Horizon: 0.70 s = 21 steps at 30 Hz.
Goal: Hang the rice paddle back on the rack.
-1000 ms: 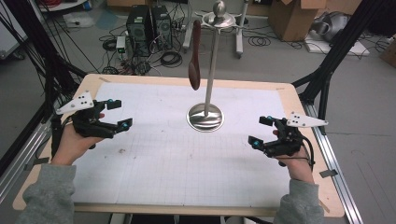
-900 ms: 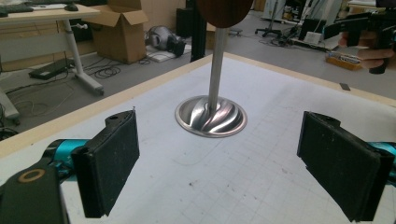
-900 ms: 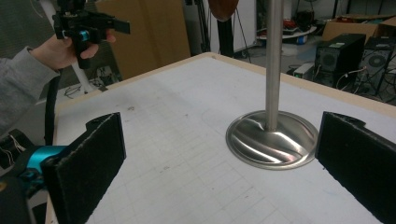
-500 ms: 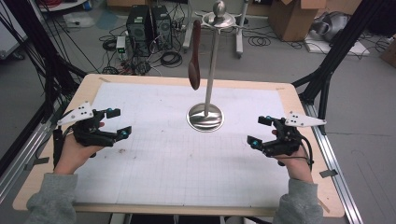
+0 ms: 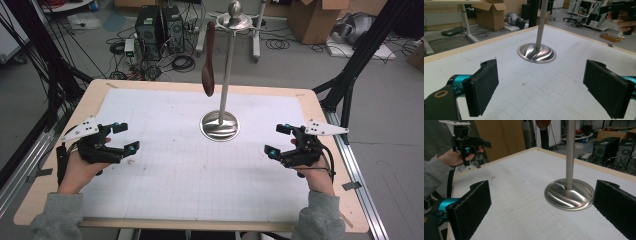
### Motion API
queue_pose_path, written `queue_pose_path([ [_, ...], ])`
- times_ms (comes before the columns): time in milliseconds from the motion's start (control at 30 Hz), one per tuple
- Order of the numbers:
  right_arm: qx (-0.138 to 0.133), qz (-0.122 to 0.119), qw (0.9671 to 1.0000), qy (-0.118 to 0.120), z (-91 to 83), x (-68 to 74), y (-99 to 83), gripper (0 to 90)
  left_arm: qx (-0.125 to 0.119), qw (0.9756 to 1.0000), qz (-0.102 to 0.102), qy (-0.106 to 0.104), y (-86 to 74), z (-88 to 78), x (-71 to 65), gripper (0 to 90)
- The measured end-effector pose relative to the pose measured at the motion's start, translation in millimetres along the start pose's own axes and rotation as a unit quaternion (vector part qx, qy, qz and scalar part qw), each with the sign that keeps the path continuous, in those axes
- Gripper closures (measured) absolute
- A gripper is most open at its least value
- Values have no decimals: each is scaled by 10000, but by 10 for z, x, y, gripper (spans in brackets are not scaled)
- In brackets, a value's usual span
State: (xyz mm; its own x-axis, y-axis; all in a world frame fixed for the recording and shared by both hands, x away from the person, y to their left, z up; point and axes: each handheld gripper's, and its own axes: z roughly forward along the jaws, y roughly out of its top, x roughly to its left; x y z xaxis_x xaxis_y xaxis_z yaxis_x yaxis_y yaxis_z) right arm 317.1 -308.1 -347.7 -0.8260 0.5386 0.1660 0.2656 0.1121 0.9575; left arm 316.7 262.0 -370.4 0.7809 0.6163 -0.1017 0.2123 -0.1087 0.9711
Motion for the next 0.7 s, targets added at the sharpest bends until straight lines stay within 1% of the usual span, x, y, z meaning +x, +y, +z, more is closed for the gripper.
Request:
queue_pose_path([
  [100, 2, 2, 10000, 6, 2, 1, 0, 4, -17, 10000, -20, 57, -16, -29, 9, 133],
  [200, 21, 1, 10000, 7, 5, -1, -2, 4, 79, 9998, 42, 176, -54, -61, 32, 134],
  [300, 64, 7, 10000, -25, 10, 2, -5, 4, 160, 9993, 27, 323, -110, -90, 72, 134],
  [367, 69, -18, 10000, -49, 12, 2, -5, 4, 195, 9989, -22, 431, -148, -115, 106, 134],
  [467, 76, -32, 9999, -86, 3, -5, -7, 4, 259, 9983, -78, 514, -193, -157, 153, 134],
  [600, 57, -36, 9999, -134, -6, -8, -5, 4, 272, 9973, -186, 660, -228, -214, 192, 134],
  [700, 69, -60, 9999, -143, 6, -3, -5, 4, 333, 9964, -187, 761, -239, -251, 201, 134],
])
